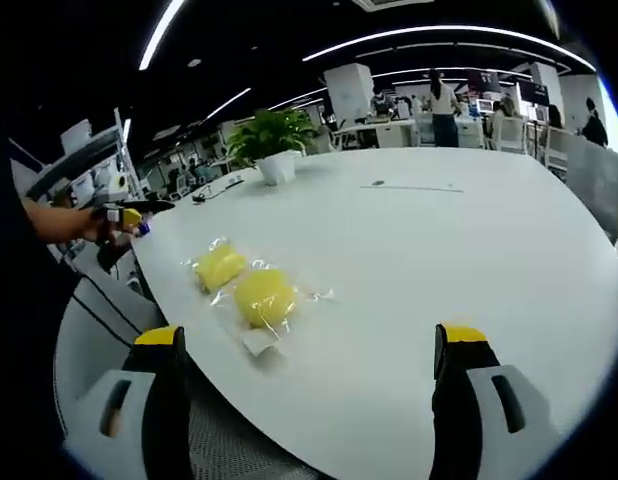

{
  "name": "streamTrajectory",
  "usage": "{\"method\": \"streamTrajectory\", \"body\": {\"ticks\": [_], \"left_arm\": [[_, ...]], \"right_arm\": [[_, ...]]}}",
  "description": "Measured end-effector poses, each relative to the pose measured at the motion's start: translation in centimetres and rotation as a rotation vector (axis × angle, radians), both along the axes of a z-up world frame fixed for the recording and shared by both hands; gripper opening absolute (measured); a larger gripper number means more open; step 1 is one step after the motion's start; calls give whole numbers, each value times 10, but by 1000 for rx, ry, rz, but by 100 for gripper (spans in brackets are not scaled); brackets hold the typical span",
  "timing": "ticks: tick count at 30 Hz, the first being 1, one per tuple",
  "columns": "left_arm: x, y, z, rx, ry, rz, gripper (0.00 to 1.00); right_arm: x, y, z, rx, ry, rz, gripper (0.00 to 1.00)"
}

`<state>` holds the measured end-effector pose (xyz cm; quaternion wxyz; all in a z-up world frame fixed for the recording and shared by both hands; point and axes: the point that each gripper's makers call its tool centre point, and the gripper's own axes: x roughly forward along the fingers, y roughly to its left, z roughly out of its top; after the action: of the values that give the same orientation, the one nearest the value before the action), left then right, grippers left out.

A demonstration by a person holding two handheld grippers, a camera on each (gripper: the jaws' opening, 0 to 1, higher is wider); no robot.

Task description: Compare the silicone blocks by pressing each to a similar depth, holding the contact briefly, and releasing to observe deformation and rebound differences across the visible hardness samples.

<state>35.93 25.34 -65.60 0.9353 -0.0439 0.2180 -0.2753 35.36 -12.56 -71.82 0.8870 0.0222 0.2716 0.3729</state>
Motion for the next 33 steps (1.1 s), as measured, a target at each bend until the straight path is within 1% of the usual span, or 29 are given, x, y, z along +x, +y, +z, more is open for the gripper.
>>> {"method": "streamTrajectory", "body": {"ticks": [1,3,4,5,7,8,9,10,13,15,17,19,21,25,27,29,33], "left_arm": [[2,-1,0,-13,-1,0,100],[4,-1,-3,-16,5,4,100],[2,-2,-3,-15,27,5,100],[-1,-7,-4,-12,46,-12,100],[-2,-11,-4,1,26,-29,100],[-3,-12,-5,1,28,-29,100],[-5,-13,-8,-4,56,-28,100],[-7,-13,-11,-9,72,-28,100],[-11,-14,-12,-13,66,-28,100],[-14,-13,-14,-22,71,-30,100],[-17,-16,-15,-38,70,-48,100],[-22,-15,-22,-28,90,-58,100],[-23,-13,-23,-25,88,-58,100],[-18,-3,-16,-42,65,-36,100],[-17,1,-13,-53,52,-38,100],[-16,3,-12,-43,53,-42,100],[-12,10,-14,-41,55,-36,100]], "right_arm": [[1,0,-1,-12,-7,3,96],[3,-1,-2,-18,-2,-7,96],[3,-2,0,-20,4,-21,96],[4,-2,6,-12,-11,-32,96],[3,-2,8,-4,-17,-43,96],[3,-2,7,-6,-17,-42,96],[1,-2,5,-16,-17,-40,96],[1,-3,4,-18,-16,-40,96],[-4,-2,5,-9,9,-51,96],[-6,0,7,-16,-5,-49,96],[-6,-1,7,-19,-9,-52,96],[-5,-3,8,-17,-14,-64,96],[-5,-6,8,-16,-25,-75,96],[-5,-7,5,-26,-33,-89,96],[-4,-8,5,-32,-38,-105,96],[-4,-10,5,-25,-25,-124,96],[-4,-11,5,-25,-28,-137,96]]}}
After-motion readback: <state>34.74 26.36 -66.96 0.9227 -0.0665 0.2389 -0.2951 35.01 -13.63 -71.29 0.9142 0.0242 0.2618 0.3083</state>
